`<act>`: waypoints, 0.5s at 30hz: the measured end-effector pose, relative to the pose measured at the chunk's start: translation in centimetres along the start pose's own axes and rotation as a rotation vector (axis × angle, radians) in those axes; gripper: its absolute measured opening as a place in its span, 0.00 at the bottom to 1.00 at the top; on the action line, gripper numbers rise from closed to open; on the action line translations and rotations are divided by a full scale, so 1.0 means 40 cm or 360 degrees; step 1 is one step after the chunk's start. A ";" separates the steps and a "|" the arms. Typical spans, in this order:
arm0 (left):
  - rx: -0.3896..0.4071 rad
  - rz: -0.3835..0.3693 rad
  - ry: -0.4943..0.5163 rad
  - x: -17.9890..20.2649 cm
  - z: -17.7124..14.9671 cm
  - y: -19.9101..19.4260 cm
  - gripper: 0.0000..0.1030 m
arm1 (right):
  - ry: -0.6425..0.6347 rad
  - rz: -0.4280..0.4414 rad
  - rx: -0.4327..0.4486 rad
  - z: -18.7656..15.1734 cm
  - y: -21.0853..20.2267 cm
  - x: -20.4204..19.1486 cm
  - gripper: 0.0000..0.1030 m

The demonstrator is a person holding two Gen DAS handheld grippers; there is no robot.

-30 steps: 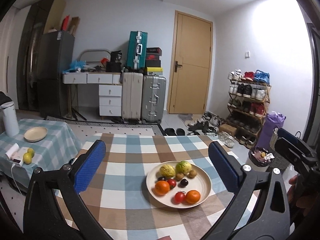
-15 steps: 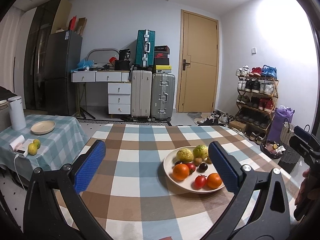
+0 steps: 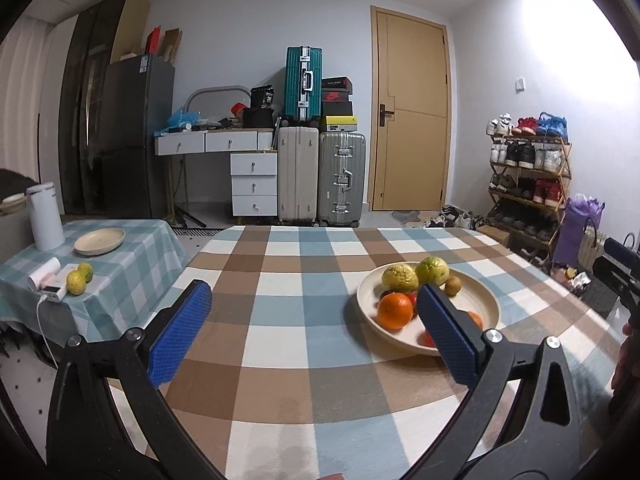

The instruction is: Organize fruits

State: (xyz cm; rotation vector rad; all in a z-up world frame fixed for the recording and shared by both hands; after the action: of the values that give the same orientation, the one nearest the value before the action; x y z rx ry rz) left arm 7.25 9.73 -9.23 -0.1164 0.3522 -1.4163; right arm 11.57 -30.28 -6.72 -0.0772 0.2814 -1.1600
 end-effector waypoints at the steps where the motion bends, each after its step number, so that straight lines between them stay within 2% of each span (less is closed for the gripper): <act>1: 0.0003 0.0012 0.0026 0.005 -0.008 0.004 0.99 | 0.0000 0.0008 -0.0010 -0.006 0.003 -0.001 1.00; 3: -0.0014 0.0027 0.0070 0.014 -0.018 0.014 0.99 | 0.0006 0.0006 -0.0063 -0.015 0.018 0.001 1.00; 6: -0.0039 0.0009 0.0046 0.009 -0.022 0.025 0.99 | 0.0013 0.0026 -0.0104 -0.020 0.032 0.003 1.00; 9: -0.0057 0.0024 0.0013 -0.002 -0.026 0.033 0.99 | 0.0007 0.0010 -0.0216 -0.036 0.061 0.000 1.00; 15: -0.0054 0.0008 0.0031 0.010 -0.028 0.038 0.99 | 0.0015 0.0017 -0.0210 -0.039 0.055 0.003 1.00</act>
State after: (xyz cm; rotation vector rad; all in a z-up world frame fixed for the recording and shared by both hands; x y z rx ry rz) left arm 8.40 9.74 -10.78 -0.1293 0.3925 -1.4075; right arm 13.18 -29.39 -8.68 -0.1855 0.3662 -1.1307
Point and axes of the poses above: each gripper's, at about its wrist camera, not at the fingertips, and y roughly the way its jaws point, x to its right, z to its top, the point moved 4 cm from there along y, roughly the way its jaws point, and after that the axes turned 12 degrees about y, right-handed, at the moved point
